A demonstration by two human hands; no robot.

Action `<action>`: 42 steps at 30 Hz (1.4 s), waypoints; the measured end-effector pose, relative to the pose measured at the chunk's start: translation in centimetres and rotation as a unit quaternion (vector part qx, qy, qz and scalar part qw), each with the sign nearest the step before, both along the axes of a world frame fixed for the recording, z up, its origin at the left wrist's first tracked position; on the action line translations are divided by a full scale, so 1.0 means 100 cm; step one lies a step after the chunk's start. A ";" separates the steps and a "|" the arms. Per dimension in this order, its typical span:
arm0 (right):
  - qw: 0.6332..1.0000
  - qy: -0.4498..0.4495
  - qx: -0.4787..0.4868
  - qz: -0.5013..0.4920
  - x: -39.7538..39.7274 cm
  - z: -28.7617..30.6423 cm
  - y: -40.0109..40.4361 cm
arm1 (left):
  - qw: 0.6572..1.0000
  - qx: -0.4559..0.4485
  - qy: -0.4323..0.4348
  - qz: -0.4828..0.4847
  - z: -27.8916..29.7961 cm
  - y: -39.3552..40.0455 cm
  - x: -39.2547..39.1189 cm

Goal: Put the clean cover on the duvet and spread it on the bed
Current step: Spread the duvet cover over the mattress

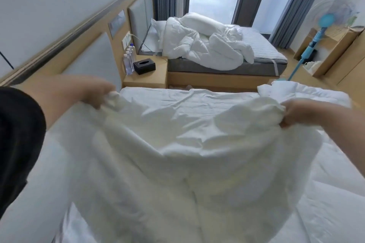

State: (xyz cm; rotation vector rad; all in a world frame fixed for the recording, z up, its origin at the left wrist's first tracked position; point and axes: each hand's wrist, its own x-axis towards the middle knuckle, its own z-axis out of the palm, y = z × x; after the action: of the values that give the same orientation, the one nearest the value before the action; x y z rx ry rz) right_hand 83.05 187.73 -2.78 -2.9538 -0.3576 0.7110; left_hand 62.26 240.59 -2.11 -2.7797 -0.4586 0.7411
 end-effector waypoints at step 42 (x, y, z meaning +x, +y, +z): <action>0.752 0.294 0.277 -0.521 -0.343 -0.537 0.227 | 0.344 -0.524 -0.334 0.704 -0.534 -0.087 -0.212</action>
State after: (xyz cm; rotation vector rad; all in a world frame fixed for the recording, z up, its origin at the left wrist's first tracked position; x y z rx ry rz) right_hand 48.71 210.42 -56.52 -1.7438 0.8937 0.9992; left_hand 41.09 231.89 -55.51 -2.3087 -4.0224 -0.4366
